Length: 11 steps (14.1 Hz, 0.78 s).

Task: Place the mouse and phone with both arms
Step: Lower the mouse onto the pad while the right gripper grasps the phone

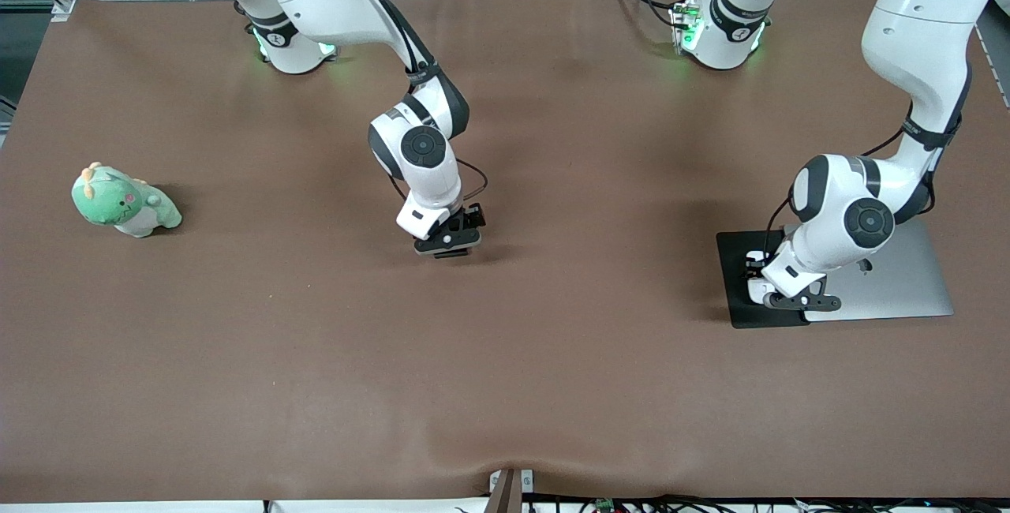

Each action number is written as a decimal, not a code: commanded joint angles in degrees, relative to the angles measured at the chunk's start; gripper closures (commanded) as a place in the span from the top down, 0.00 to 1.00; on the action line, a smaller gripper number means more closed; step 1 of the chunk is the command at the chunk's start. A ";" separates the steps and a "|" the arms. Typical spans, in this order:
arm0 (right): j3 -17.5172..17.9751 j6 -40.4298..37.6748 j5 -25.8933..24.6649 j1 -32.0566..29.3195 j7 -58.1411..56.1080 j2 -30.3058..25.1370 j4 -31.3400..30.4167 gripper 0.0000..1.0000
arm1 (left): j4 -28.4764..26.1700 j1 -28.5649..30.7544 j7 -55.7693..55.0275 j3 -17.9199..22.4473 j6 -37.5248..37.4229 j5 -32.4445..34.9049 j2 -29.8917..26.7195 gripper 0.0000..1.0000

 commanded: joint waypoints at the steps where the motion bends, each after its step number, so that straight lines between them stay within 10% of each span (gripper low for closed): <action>1: -0.10 0.07 -0.91 0.25 2.96 -0.19 -0.60 1.00 | 0.98 0.67 0.69 -0.29 0.55 1.39 1.26 0.82; 3: -0.10 -0.37 -0.91 0.16 4.39 -0.10 -0.69 1.00 | 0.98 0.23 0.69 -0.29 0.55 1.39 1.27 1.00; 11: -0.10 0.42 -0.73 0.34 4.48 1.39 -0.17 1.00 | -0.78 0.49 5.25 -1.07 -6.98 0.69 -10.93 1.00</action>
